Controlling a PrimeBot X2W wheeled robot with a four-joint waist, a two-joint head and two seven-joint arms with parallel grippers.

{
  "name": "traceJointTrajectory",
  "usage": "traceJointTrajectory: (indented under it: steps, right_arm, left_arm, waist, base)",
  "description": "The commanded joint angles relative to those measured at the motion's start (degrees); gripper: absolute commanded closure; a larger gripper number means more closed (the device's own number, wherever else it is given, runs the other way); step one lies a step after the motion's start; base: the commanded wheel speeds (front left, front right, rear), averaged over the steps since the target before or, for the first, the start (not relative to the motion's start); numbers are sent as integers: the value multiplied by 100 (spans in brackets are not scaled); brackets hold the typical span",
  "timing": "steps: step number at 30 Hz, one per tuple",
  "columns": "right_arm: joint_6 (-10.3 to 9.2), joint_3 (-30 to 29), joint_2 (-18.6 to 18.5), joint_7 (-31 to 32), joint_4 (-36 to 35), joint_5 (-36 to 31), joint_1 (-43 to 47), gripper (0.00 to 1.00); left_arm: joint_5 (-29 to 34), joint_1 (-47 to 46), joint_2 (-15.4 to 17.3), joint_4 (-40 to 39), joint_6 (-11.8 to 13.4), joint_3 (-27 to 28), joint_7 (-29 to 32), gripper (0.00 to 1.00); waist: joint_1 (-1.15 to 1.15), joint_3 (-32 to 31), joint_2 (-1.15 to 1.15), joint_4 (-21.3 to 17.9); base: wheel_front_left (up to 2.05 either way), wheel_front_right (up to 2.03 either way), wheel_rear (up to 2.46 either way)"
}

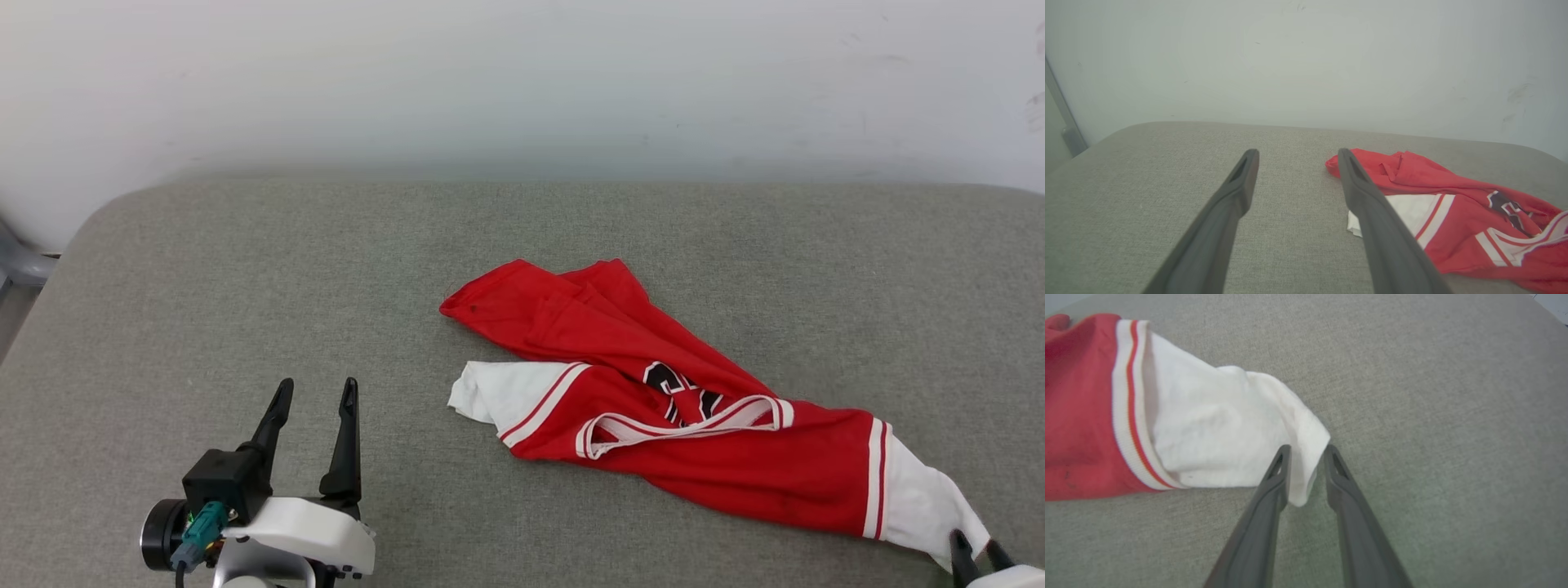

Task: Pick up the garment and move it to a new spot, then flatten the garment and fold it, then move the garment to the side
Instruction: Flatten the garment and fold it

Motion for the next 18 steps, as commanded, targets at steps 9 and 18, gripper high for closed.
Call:
traceJointTrajectory:
  steps: [9, 18]
  right_arm:
    - [-4, 431, 10, -1611, -267, 188, -244, 0]
    - [-4, 1149, 10, -1823, -1019, 30, -66, 0]
  left_arm:
    - [-51, 231, 64, 27, 59, -48, 44, 0]
    - [-72, 339, 140, -23, 106, -55, 108, 0]
  waist:
    - [0, -233, 0, 34]
    - [0, -373, 0, -29]
  base:
    - [0, 0, 0]
    - [0, 0, 0]
